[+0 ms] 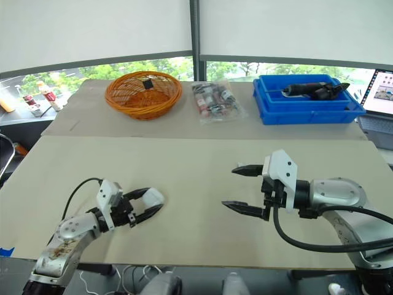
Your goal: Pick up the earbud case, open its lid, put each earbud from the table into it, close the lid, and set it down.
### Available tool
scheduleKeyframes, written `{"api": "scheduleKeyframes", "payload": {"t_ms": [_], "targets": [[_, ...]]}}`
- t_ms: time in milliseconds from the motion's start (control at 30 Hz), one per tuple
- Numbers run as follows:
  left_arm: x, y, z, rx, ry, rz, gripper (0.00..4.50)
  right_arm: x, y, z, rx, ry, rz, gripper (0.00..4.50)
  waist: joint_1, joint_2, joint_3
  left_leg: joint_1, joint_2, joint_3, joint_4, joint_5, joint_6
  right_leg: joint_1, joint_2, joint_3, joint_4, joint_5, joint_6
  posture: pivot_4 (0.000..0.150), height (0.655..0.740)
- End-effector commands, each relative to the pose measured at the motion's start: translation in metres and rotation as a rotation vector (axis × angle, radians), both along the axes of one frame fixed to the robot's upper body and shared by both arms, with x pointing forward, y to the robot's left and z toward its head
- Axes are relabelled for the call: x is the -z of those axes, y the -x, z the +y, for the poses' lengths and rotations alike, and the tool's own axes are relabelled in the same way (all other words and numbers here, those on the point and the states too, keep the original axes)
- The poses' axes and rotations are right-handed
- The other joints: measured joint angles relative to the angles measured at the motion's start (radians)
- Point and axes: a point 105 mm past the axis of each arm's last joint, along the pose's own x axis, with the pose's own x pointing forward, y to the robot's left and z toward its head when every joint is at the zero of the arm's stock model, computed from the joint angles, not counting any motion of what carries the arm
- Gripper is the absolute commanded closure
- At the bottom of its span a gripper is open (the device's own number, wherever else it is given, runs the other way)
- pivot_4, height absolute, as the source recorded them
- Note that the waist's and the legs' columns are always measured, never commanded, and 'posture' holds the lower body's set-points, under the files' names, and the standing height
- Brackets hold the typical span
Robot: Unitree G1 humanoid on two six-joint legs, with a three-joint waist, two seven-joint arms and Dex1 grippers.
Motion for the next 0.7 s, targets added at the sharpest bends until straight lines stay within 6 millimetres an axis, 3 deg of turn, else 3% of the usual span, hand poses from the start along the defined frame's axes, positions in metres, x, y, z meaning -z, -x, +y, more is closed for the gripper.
{"api": "scheduleKeyframes", "payload": {"t_ms": [33,267,700], "targets": [[-0.021,0.006,-0.025,0.117,0.004,-0.139,1.83,-0.007,0.004,0.012,-0.015,-0.034,0.007,0.0,0.0,0.0,0.0,0.0,0.0,0.0,0.0,0.0,0.0,0.0,0.0,0.0,0.0,0.0,0.0,0.15,0.74],[-0.036,0.016,-0.056,0.266,-0.017,-0.311,1.83,-0.001,-0.001,0.021,0.061,-0.086,0.171,0.0,-0.003,0.0,0.0,0.0,0.0,0.0,0.0,0.0,0.0,0.0,0.0,0.0,0.0,0.0,0.0,0.15,0.74],[-0.053,0.024,-0.077,0.388,-0.045,-0.558,1.83,0.006,-0.003,0.026,0.077,-0.149,0.451,0.0,-0.003,0.0,0.0,-0.001,-0.001,0.0,0.0,0.0,0.0,0.0,0.0,0.0,0.0,0.0,0.0,0.15,0.74]]}}
